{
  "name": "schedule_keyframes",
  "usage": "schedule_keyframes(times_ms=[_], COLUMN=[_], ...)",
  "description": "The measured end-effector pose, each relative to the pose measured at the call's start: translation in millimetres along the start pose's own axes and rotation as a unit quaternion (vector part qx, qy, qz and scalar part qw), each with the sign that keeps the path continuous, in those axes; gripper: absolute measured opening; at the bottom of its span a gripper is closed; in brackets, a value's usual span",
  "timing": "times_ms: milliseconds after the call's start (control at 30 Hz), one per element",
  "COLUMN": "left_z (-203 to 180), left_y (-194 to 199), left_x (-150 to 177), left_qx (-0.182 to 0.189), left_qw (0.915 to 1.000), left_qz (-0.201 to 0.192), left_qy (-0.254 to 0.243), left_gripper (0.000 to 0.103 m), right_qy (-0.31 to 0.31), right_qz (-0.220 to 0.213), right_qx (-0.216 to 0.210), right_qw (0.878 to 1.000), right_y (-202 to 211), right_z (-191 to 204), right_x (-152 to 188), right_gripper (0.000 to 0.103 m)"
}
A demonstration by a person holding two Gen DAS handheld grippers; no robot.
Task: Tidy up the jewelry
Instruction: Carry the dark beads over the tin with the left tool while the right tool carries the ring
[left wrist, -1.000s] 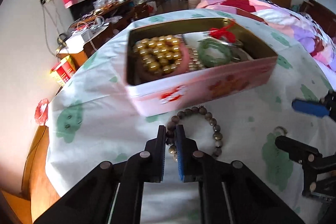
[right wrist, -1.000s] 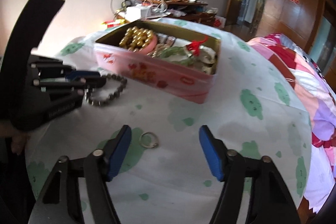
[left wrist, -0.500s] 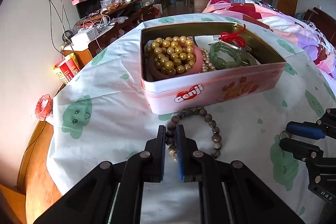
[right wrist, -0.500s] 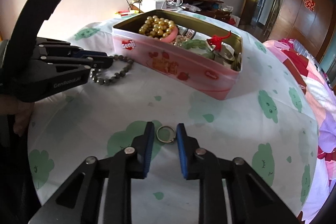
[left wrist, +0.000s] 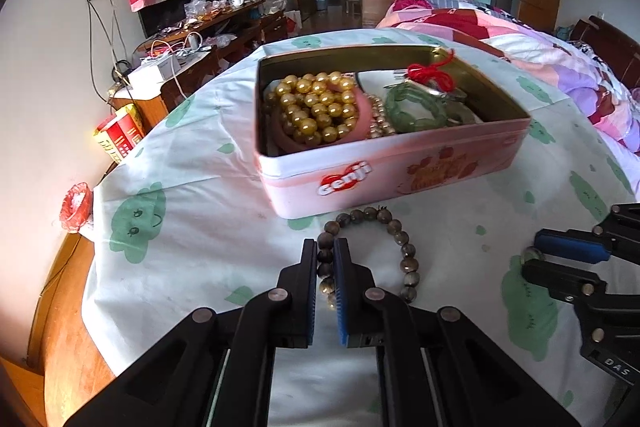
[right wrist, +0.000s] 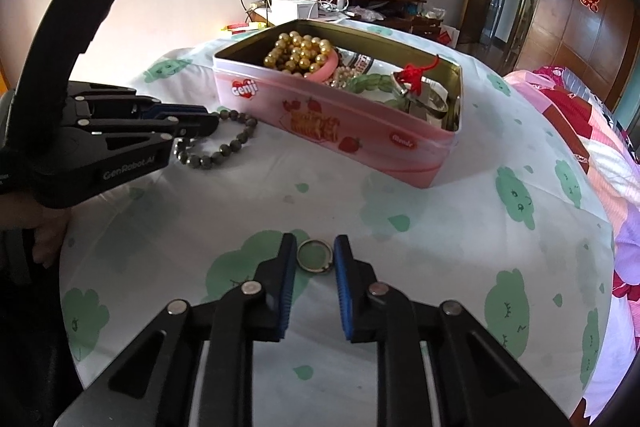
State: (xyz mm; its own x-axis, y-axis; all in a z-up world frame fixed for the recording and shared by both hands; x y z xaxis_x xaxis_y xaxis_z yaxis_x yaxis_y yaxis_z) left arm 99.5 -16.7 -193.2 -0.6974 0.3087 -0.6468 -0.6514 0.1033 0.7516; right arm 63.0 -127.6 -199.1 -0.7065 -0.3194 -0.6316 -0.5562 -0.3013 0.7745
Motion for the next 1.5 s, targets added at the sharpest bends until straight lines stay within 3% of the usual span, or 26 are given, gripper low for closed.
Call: schedule_keyframes(times_ms=[400, 767, 1500], left_z=[-2.6, 1.7, 8.6], left_y=[41.4, 80.6, 93.4], left_x=[-29.9, -60.1, -102.5], left_qx=[0.008, 0.0, -0.017], left_qw=[0.9986, 0.9944, 0.9896], left_qz=[-0.052, -0.105, -0.143], left_qy=[-0.003, -0.001, -0.012], left_gripper=[0.007, 0.007, 0.007], right_qy=[-0.022, -0.029, -0.02], right_qz=[-0.027, -0.072, -0.12], right_qx=[0.002, 0.01, 0.025], right_qw=[0.999, 0.997, 0.992], right_y=[12.3, 39.2, 63.1], right_z=[-5.5, -11.1, -22.4], right_x=[-8.4, -38.6, -85.5], right_gripper=[0.02, 0.02, 0.02])
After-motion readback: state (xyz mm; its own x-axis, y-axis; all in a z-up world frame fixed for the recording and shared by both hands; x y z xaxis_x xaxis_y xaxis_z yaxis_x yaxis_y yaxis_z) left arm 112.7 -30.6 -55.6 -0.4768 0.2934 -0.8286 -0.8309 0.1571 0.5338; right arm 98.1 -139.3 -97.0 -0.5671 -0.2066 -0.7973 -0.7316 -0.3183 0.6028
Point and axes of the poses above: each gripper's, at about its wrist camera, not at the fingertips, and y roughly against the way its jaws point, z to its left, x to its underside, the point moved 10 cm from there along -y, roughly the way its jaws point, and after that the axes turned 7 degrees about -y, right-handed, at the moved point
